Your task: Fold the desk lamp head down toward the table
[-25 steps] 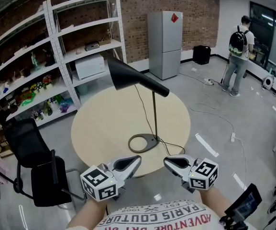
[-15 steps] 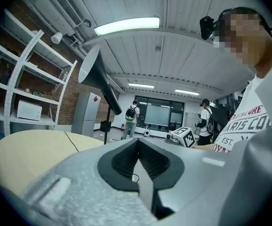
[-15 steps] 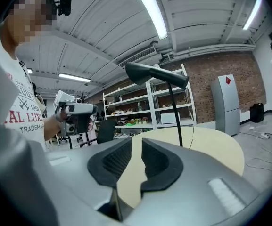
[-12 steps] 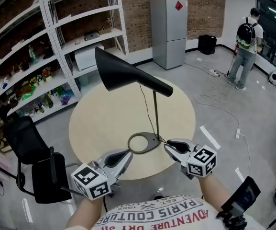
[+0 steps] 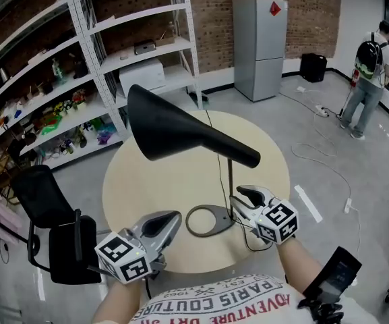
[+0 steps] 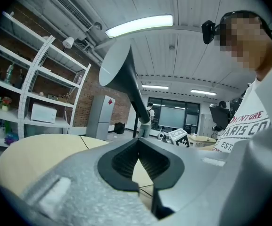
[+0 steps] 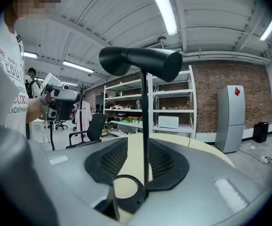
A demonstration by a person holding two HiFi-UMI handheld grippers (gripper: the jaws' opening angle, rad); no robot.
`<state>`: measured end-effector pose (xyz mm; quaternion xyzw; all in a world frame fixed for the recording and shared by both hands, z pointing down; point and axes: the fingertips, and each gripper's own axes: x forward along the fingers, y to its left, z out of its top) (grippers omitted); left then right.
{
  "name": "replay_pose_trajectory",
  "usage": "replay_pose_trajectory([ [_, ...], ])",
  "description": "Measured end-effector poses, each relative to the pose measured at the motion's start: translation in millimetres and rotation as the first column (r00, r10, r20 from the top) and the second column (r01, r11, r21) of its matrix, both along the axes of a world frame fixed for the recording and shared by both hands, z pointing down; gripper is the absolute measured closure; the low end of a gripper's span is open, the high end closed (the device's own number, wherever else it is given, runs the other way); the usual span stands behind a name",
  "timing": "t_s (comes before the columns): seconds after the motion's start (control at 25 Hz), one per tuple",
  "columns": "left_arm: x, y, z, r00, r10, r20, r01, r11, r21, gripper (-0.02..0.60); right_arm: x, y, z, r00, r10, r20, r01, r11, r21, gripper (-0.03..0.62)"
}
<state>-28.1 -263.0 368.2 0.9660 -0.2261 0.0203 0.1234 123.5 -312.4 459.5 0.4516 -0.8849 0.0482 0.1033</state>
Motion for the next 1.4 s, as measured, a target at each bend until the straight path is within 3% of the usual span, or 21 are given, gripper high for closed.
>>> replay_pose_trajectory([
  [0.32, -5, -33, -15, 0.995, -0.097, -0.019, 0.098, 0.995, 0.024, 0.58, 0, -27, 9, 0.997, -0.077, -0.02, 0.077, 0.997, 0.02, 0.482],
  [0.52, -11, -40, -35, 0.993, -0.114, -0.03, 0.115, 0.992, 0.057, 0.578, -3, -35, 6, 0.995, -0.098, -0.021, 0.099, 0.994, 0.04, 0.554],
  [0.6, -13, -39, -43, 0.994, -0.103, -0.047, 0.106, 0.992, 0.067, 0.523, -4, -35, 7, 0.994, -0.107, -0.019, 0.107, 0.993, 0.045, 0.556],
  [0.96, -39, -41, -107, 0.982, -0.142, -0.122, 0.161, 0.973, 0.167, 0.422, -13, -34, 4, 0.993, -0.115, -0.018, 0.116, 0.992, 0.05, 0.557],
  [1.12, -46, -43, -145, 0.978, -0.114, -0.175, 0.149, 0.968, 0.204, 0.413, -12, -34, 9, 0.992, -0.122, -0.017, 0.123, 0.991, 0.05, 0.557],
  [1.4, -37, -53, -191, 0.981, -0.038, -0.192, 0.084, 0.967, 0.239, 0.411, -12, -35, 11, 0.992, -0.122, -0.011, 0.123, 0.991, 0.053, 0.556],
])
